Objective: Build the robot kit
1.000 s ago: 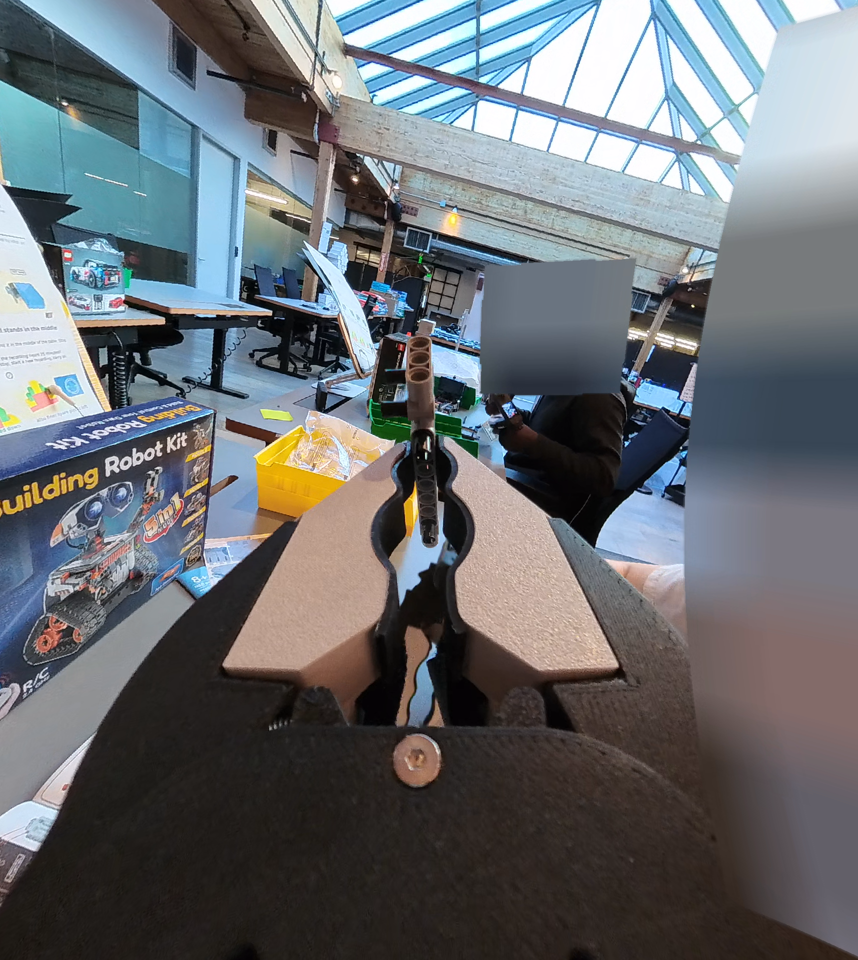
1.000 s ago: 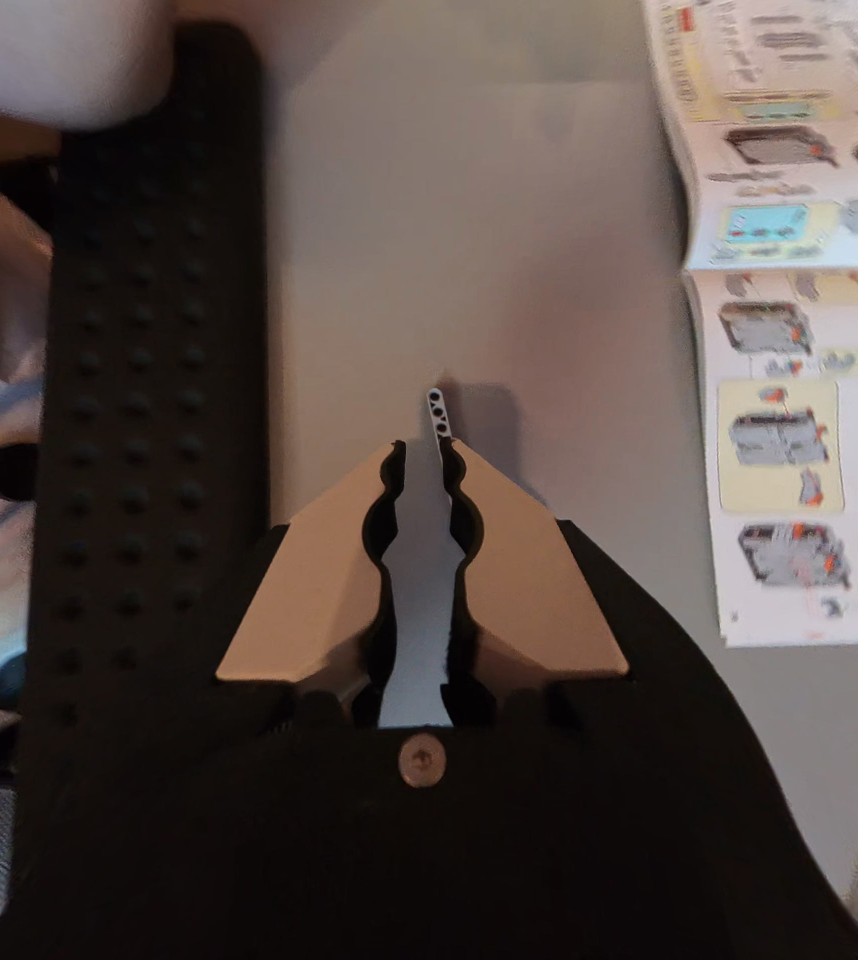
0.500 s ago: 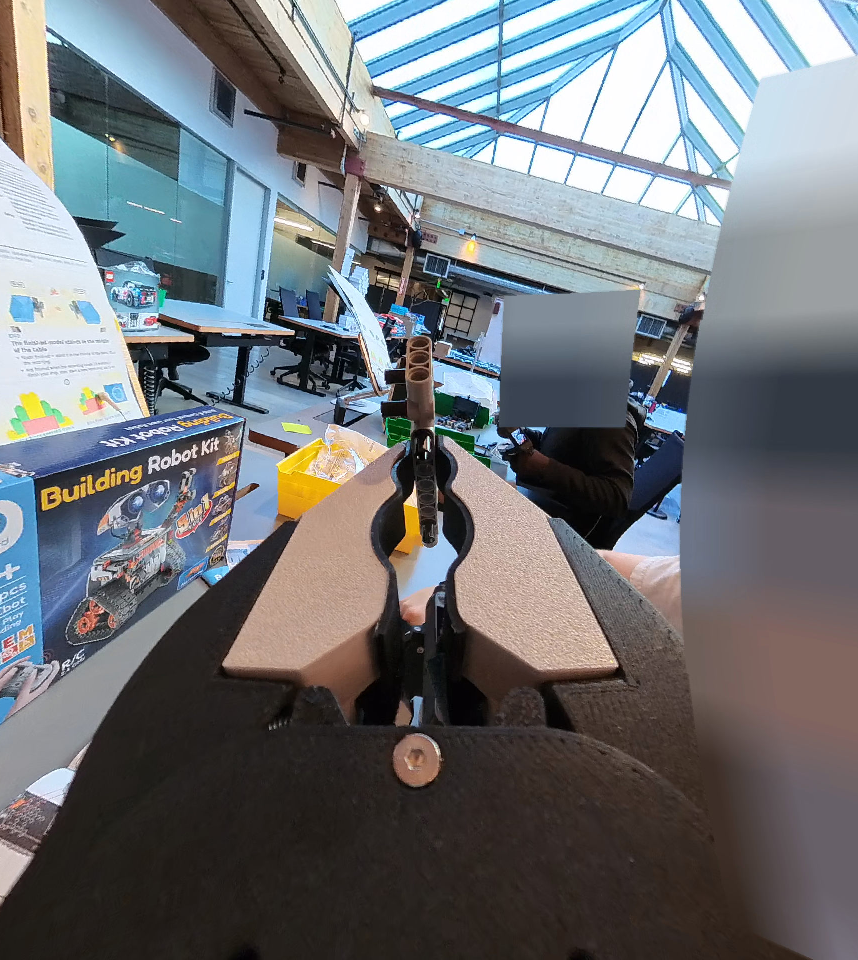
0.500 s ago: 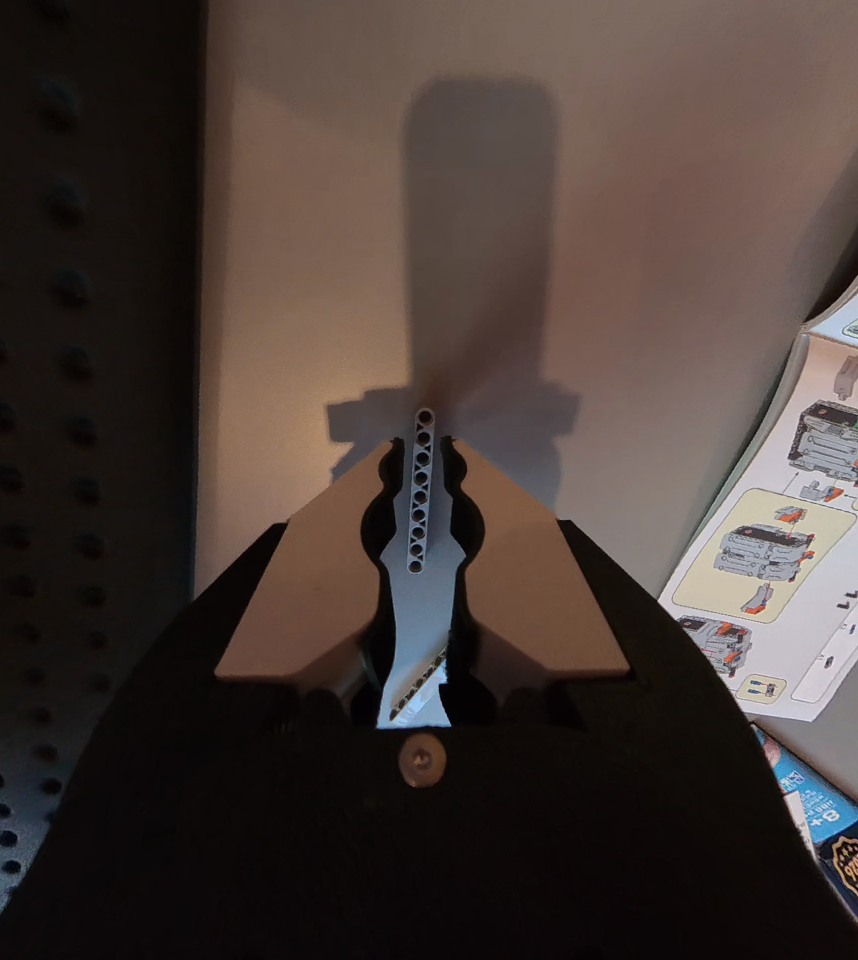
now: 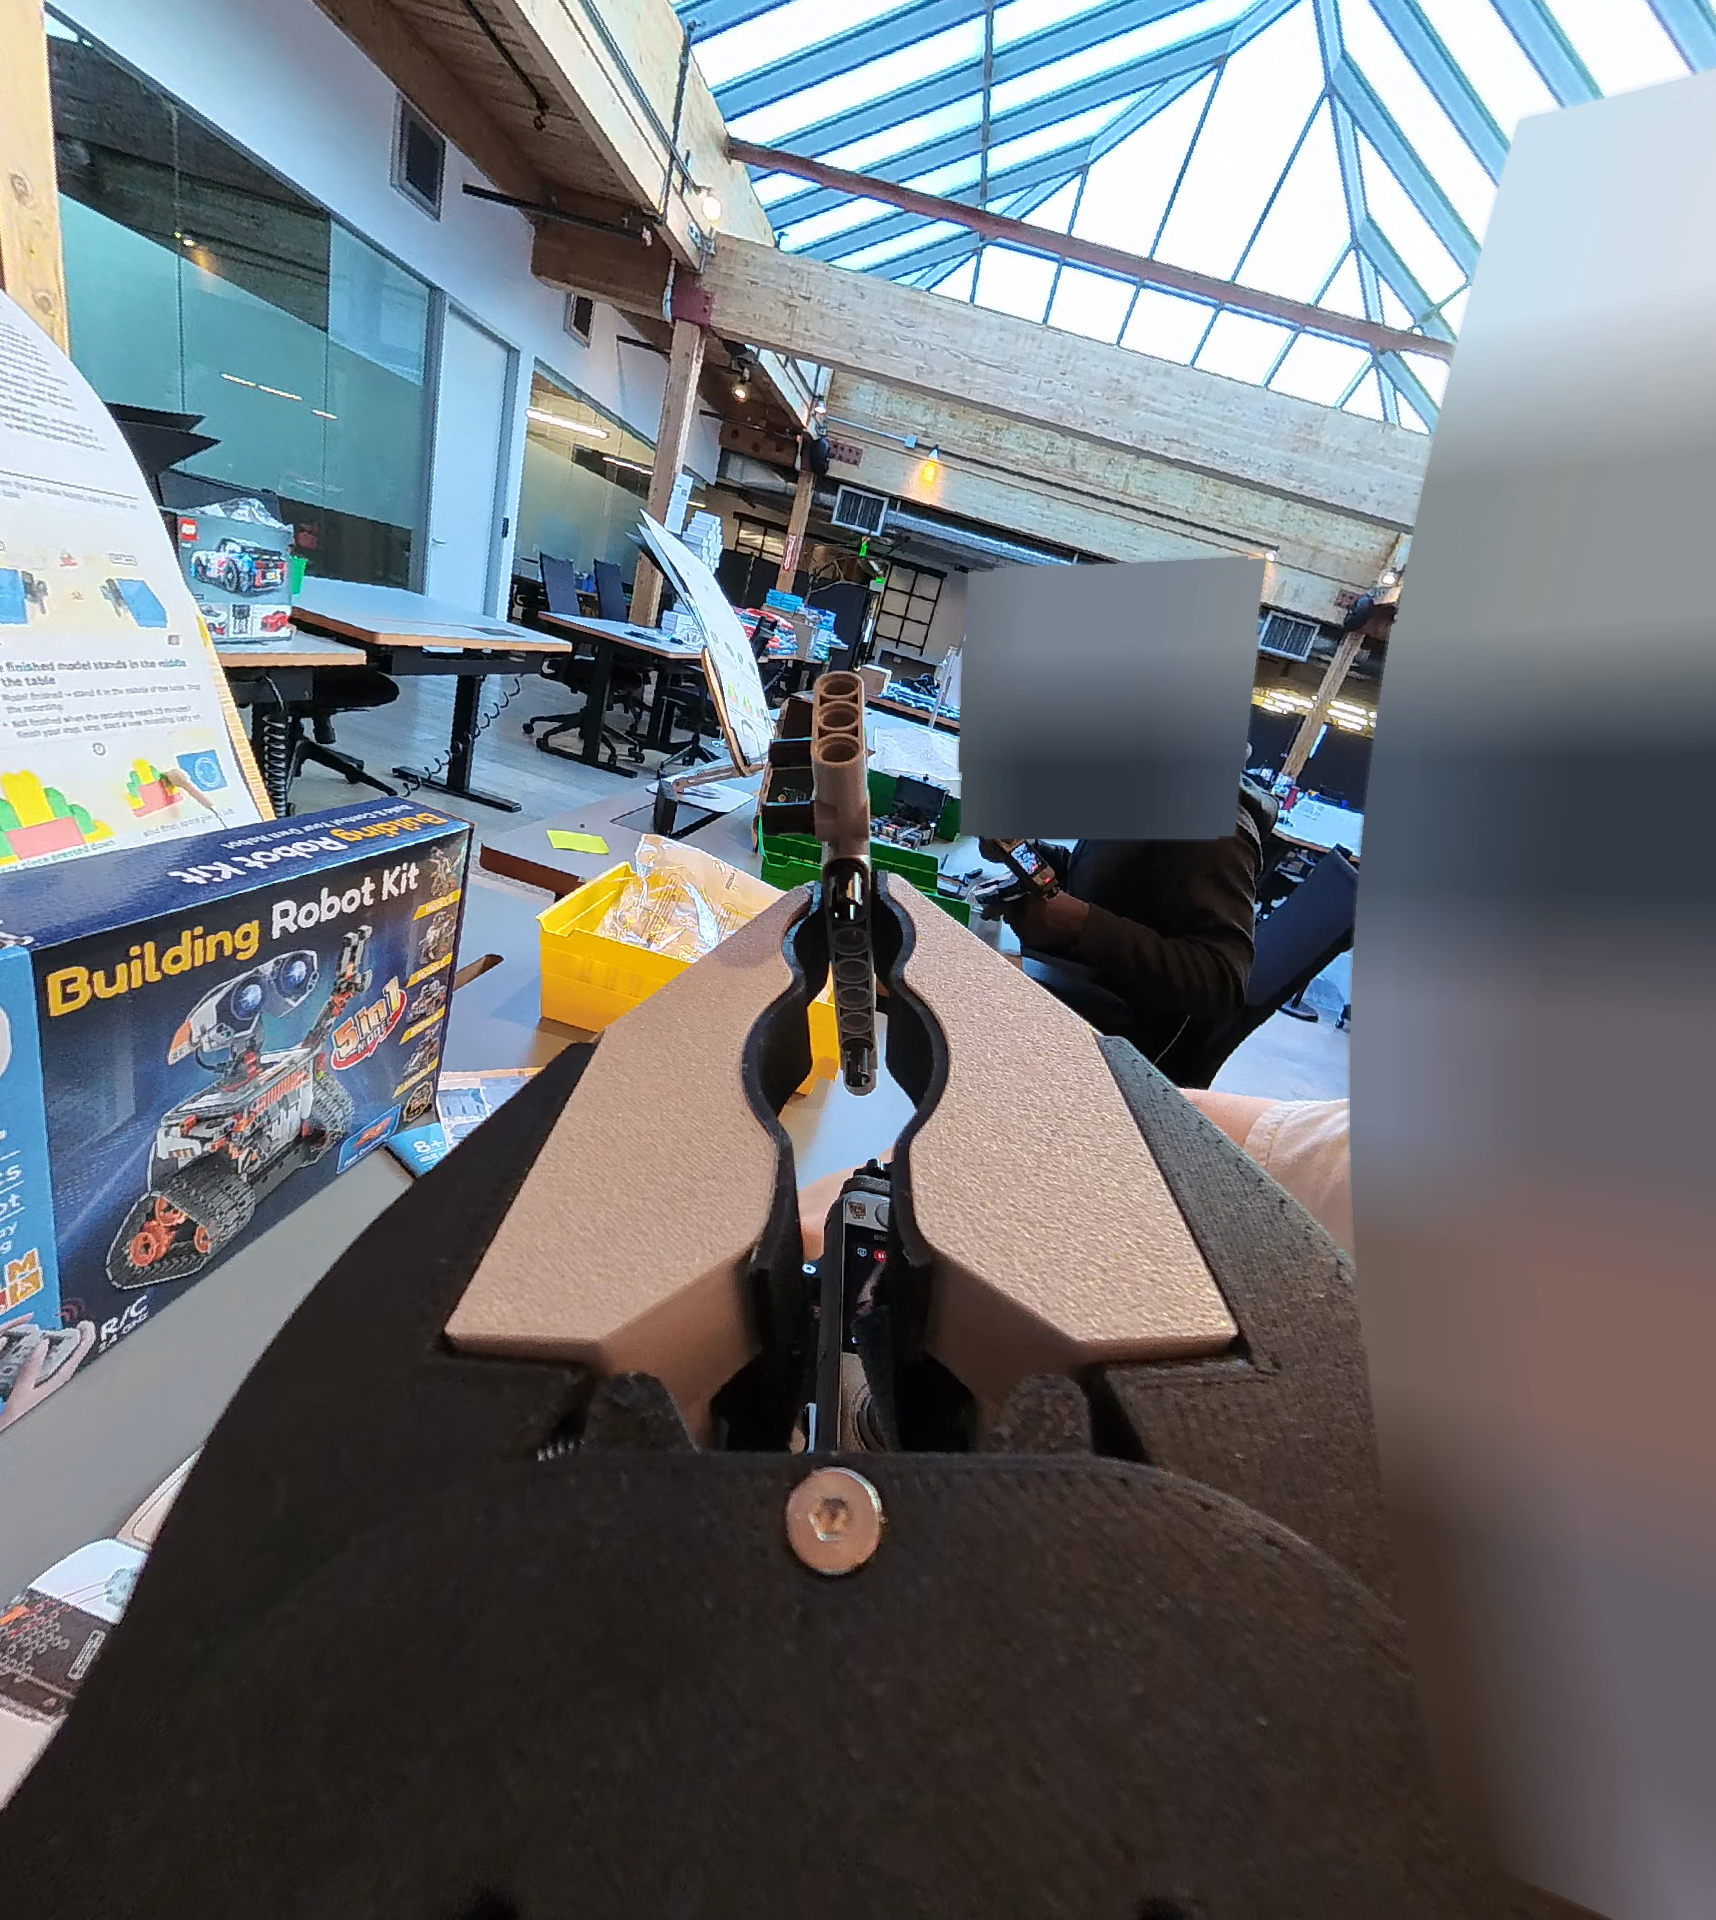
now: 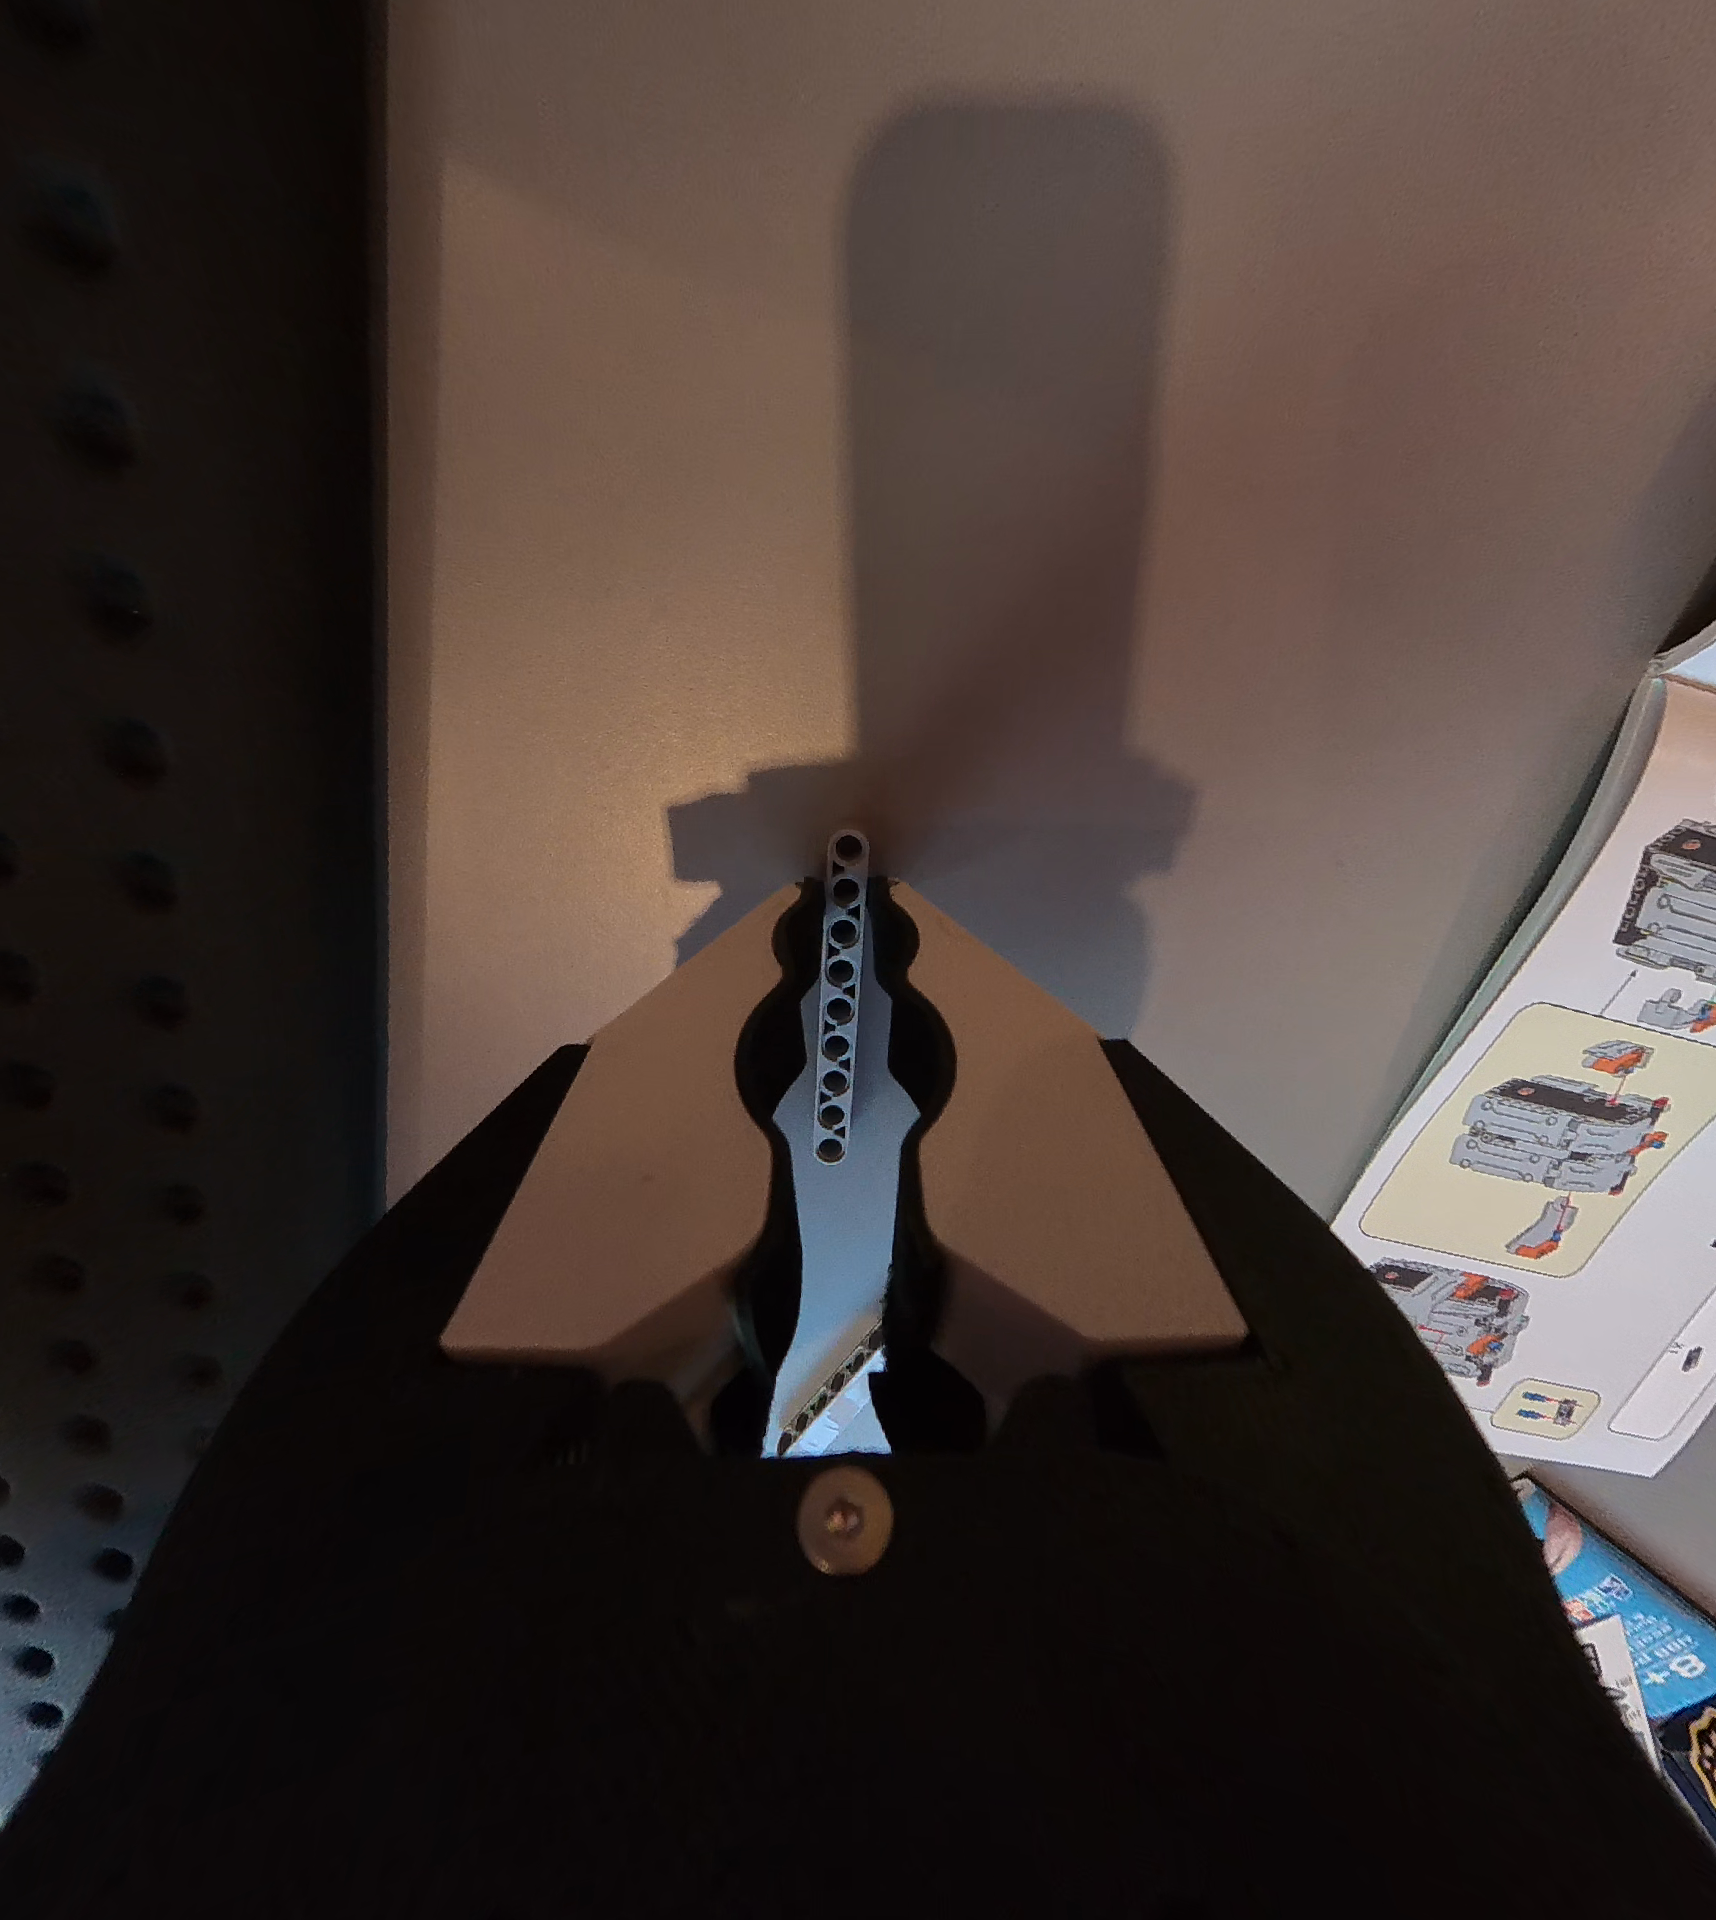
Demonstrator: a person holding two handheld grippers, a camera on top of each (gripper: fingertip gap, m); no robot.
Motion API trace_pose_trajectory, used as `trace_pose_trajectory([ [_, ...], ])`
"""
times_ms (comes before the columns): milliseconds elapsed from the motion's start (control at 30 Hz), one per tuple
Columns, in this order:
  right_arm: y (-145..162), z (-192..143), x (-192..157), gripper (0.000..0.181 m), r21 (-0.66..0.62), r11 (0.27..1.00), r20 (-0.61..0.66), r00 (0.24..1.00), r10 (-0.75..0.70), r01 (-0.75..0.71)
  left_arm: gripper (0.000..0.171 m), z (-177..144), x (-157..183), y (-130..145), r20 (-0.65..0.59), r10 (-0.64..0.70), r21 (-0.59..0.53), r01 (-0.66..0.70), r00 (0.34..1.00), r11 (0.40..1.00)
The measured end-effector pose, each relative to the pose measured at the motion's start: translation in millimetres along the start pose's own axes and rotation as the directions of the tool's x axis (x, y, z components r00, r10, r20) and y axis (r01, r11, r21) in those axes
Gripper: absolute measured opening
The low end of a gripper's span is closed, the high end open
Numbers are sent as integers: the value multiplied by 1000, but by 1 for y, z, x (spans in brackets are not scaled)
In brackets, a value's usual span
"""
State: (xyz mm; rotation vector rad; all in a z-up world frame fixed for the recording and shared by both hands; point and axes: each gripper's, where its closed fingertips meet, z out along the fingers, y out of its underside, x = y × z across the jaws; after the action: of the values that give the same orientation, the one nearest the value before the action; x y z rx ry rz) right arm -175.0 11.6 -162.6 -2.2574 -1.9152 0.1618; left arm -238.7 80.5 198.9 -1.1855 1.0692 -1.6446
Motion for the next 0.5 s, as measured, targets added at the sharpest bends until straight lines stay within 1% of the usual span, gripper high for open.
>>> trace_pose_trajectory([
  [133,-1,-1,1,7,9,1000,-12,1000,-5,5,5,1,0,1,-1,-2,-6,2,1000,1000],
  [200,-2,-6,4,7,42,999,-27,1000,-1,2,5,2,-1,3,0,-1,-18,1,1000,1000],
  [233,-3,-14,9,7,89,996,-43,999,12,-8,5,2,-1,5,-1,0,-25,0,1000,1000],
  [267,-5,-26,16,7,167,985,-54,997,49,-39,5,3,-2,6,-3,1,-32,-1,1000,999],
  [300,-5,-41,24,6,258,962,-52,993,103,-86,5,4,-2,8,-7,1,-41,-1,1000,999],
  [333,-5,-62,38,6,369,919,-58,984,170,-137,5,6,-3,10,-12,2,-50,-3,1000,999],
  [367,-5,-88,52,6,506,844,-49,971,234,-178,4,9,-6,11,-15,-3,-50,2,1000,999],
  [400,-7,-120,64,6,646,734,-8,960,281,-209,4,13,-9,10,-19,-18,-38,17,1000,999],
  [433,-8,-156,76,6,771,595,36,948,316,-228,4,20,-11,11,-32,-35,-34,34,999,999],
  [467,-8,-195,84,6,870,439,81,943,322,-225,4,27,-11,16,-53,-50,-52,47,997,998],
  [500,-7,-234,88,6,934,282,128,944,305,-218,4,35,-10,22,-73,-61,-74,56,995,996],
])
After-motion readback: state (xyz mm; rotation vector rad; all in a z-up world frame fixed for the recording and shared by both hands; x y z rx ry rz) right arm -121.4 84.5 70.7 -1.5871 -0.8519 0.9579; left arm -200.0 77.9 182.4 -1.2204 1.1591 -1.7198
